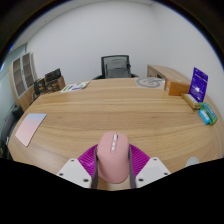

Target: Arrange mouse

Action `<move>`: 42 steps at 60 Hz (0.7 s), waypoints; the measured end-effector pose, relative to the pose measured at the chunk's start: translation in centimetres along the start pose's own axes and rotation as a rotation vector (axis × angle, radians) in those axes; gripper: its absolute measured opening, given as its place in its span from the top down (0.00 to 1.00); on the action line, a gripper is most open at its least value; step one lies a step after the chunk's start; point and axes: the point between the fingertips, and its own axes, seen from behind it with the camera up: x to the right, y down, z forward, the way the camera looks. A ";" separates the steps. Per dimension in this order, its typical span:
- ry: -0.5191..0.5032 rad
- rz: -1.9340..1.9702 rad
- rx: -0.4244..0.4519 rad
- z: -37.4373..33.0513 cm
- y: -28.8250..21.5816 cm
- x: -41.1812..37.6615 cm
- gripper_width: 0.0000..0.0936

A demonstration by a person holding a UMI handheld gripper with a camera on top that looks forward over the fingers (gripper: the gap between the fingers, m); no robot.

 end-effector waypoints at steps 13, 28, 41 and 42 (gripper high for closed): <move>0.031 0.013 0.001 -1.7 -1.9 -2.6 0.54; 0.027 -0.052 0.107 -5.7 -7.6 -18.6 0.54; -0.036 -0.034 0.135 -4.8 -9.3 -35.1 0.54; -0.038 -0.034 0.131 -4.3 -9.2 -36.2 0.54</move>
